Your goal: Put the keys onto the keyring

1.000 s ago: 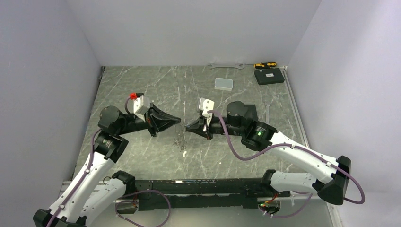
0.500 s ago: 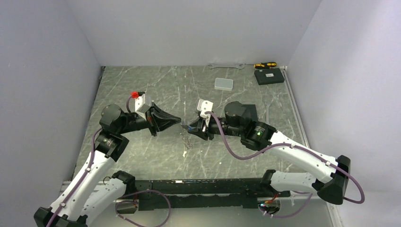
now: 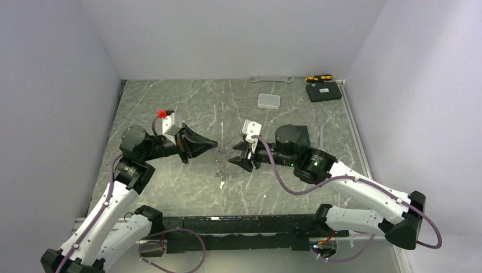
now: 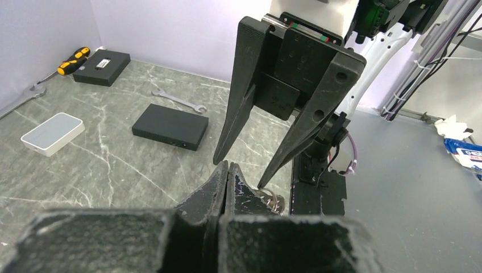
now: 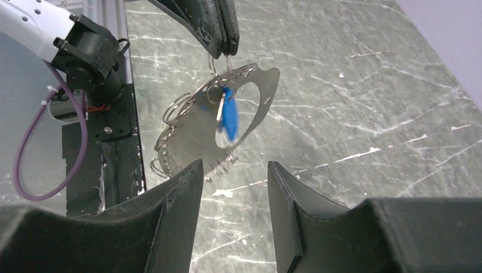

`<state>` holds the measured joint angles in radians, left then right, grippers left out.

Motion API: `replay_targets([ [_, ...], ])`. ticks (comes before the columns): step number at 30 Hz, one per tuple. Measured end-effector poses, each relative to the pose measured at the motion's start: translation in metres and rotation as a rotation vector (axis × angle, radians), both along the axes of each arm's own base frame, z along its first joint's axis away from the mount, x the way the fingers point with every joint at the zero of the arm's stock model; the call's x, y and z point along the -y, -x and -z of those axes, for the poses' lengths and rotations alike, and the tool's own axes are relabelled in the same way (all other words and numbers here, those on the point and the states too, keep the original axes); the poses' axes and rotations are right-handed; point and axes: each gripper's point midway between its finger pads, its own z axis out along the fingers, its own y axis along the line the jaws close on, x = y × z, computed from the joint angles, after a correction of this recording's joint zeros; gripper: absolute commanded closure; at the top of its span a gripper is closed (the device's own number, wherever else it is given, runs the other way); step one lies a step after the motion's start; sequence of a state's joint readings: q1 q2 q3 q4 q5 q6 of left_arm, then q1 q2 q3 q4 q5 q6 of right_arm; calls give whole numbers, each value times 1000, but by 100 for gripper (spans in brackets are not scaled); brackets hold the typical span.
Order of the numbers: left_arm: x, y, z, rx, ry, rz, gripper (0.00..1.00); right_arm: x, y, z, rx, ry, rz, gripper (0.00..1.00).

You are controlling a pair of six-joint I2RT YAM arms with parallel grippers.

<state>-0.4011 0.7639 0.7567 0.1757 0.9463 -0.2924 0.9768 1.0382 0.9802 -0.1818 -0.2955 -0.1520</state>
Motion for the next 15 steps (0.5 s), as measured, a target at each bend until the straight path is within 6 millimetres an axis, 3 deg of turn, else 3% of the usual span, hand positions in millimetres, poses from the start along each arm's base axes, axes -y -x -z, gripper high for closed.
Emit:
replay_targets([
  [7, -1, -3, -1, 3, 5, -18, 100, -6, 5, -8, -9, -55, -26, 49],
  [15, 1, 5, -7, 30, 18, 23, 100, -5, 3, 2, -14, -56, -14, 48],
])
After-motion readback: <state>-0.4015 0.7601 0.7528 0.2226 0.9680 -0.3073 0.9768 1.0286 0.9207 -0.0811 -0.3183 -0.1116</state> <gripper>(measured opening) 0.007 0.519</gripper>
